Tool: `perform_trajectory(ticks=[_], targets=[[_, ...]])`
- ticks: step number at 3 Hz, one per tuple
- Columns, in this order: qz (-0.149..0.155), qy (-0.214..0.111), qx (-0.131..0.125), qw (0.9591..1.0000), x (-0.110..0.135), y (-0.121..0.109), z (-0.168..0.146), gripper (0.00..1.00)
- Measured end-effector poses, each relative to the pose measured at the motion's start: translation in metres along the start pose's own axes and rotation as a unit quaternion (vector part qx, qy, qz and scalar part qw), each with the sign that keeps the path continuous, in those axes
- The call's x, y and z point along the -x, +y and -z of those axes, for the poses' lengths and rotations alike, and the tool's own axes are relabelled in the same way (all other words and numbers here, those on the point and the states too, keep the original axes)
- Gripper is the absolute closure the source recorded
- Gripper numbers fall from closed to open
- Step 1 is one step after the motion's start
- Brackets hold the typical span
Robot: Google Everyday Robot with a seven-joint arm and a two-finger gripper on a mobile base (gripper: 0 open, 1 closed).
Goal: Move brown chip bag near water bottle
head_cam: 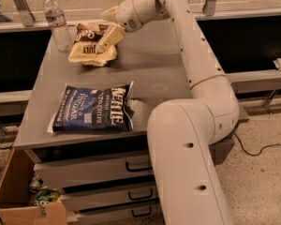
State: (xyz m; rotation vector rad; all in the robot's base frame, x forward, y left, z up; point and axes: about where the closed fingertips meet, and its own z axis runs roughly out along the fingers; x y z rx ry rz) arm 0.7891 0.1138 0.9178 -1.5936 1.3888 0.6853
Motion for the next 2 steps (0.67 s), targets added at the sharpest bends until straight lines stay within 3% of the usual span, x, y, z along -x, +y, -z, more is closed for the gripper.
perform_trajectory(ticks=[1, 2], targets=[[-0.013, 0.007, -0.032, 0.9994, -0.013, -0.012, 0.033, 0.00], [-0.033, 0.034, -0.112, 0.9926, -0.033, -0.035, 0.112, 0.00]])
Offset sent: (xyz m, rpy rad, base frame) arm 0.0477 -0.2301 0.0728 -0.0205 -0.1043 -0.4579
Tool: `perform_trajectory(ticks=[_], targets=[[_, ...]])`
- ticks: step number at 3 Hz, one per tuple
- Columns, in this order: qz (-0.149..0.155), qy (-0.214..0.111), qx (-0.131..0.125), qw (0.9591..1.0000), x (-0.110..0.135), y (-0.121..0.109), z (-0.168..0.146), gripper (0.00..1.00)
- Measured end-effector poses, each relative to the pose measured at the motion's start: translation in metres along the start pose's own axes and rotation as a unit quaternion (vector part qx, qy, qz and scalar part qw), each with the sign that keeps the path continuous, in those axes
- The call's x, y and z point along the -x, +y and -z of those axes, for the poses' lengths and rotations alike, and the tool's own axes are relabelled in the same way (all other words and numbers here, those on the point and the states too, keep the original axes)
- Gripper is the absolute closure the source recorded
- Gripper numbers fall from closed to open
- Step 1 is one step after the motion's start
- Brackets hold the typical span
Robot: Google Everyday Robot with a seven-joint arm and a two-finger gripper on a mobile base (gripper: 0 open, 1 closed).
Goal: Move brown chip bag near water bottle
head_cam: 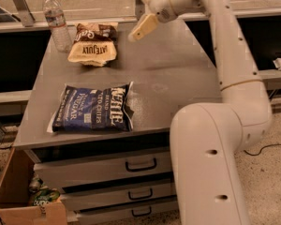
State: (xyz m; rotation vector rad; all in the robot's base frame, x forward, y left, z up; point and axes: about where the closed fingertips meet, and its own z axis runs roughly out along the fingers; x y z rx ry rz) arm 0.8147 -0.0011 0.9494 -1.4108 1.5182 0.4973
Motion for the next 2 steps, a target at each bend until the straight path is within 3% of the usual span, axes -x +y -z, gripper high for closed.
perform_trajectory(ticks=[1, 2], targets=[[-0.014, 0.028, -0.085, 0.9959, -0.0078, -0.0336, 0.0798, 0.00], [-0.016, 0.030, -0.088, 0.9956, -0.0102, -0.0345, 0.0832, 0.00]])
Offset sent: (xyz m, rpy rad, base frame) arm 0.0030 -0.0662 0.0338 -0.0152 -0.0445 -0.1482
